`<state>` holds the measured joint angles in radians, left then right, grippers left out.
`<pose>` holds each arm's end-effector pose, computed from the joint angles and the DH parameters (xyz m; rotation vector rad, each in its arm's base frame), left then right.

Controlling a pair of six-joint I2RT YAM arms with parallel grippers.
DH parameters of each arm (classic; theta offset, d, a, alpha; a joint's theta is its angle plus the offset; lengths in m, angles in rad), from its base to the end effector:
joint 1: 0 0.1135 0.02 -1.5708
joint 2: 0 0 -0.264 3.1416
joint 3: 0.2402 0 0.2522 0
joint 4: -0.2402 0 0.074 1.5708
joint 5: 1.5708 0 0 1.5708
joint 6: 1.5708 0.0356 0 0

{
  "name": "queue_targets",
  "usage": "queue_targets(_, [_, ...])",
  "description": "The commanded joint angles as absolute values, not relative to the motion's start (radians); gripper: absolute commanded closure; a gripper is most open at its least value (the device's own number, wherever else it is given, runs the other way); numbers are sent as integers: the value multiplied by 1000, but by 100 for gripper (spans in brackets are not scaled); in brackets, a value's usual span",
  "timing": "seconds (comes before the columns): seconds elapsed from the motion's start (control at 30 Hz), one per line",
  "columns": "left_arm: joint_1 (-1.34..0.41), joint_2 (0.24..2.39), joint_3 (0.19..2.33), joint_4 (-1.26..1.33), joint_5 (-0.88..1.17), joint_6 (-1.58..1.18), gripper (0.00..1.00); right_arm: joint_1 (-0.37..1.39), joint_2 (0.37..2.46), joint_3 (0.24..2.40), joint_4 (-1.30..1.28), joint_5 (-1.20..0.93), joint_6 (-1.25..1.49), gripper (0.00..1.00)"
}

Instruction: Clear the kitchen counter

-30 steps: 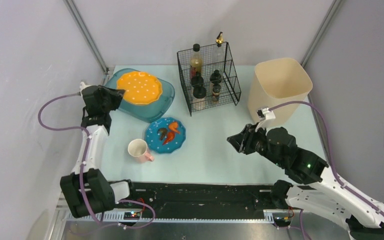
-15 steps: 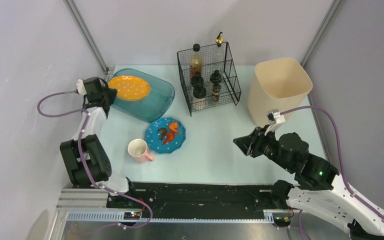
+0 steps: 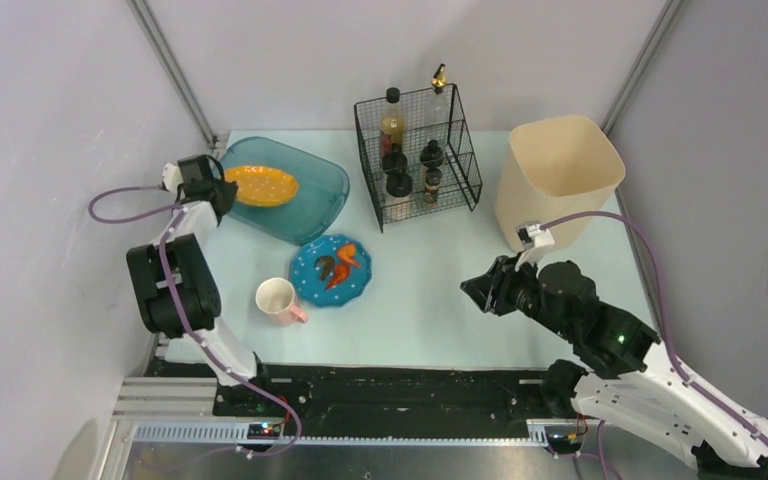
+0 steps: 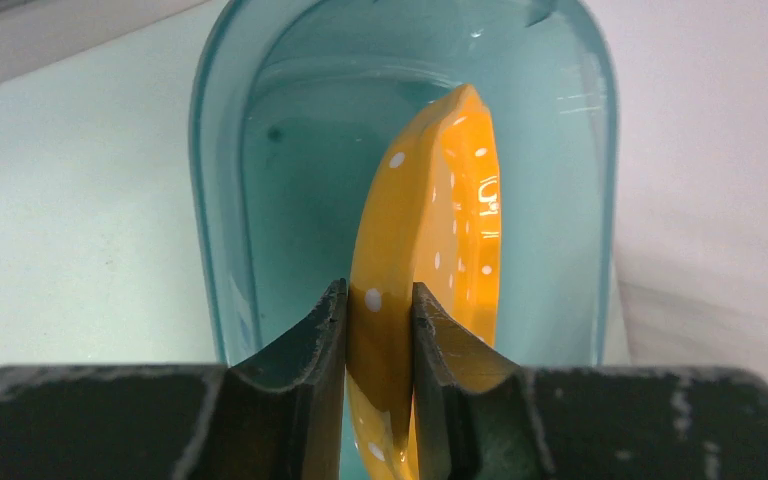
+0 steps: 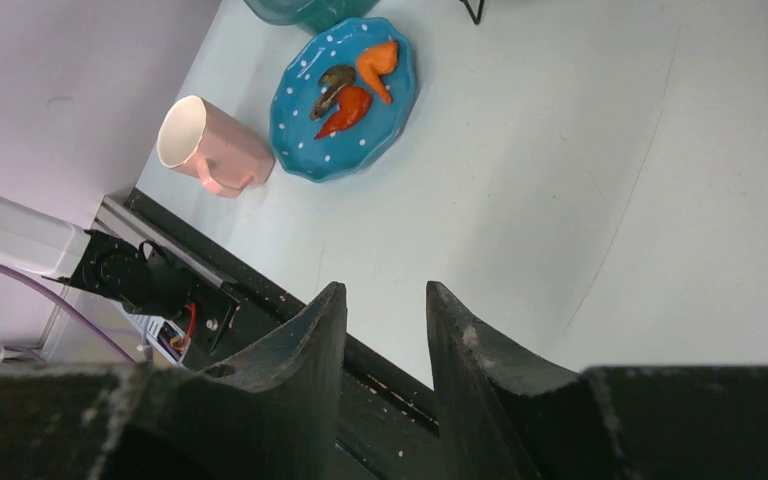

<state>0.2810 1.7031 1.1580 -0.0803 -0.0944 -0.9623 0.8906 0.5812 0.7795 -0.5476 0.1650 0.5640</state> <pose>0.3681 0.1097 0.2354 -1.3282 1.7625 -0.2787 0.0864 0.0976 0.3282 -0.2108 1.9913 0.8070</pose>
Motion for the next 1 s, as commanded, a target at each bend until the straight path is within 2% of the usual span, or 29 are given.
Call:
queue_targets(0.0, [287, 1721, 1240, 63, -86, -1035, 100, 878, 595, 774, -503, 132, 548, 61])
queue_targets(0.67, [287, 1890, 1342, 37, -121, -1021, 99, 860, 618, 754, -500, 103, 550, 61])
queue_targets(0.73, [286, 1896, 1348, 26, -121, -1018, 89, 859, 614, 752, -504, 104, 553, 60])
queue_targets(0.77, [286, 1897, 1348, 23, -121, -1017, 79, 858, 612, 750, -505, 105, 554, 60])
queue_targets(0.8, [287, 1895, 1346, 22, -123, -1015, 74, 859, 610, 750, -506, 106, 556, 60])
queue_targets(0.83, [287, 1894, 1343, 21, -124, -1014, 63, 858, 607, 749, -507, 106, 558, 60])
queue_targets(0.9, [289, 1890, 1338, 17, -125, -1009, 50, 859, 603, 749, -507, 106, 560, 58])
queue_targets(0.97, [288, 1888, 1340, 9, -121, -997, 44, 858, 598, 747, -507, 106, 565, 57])
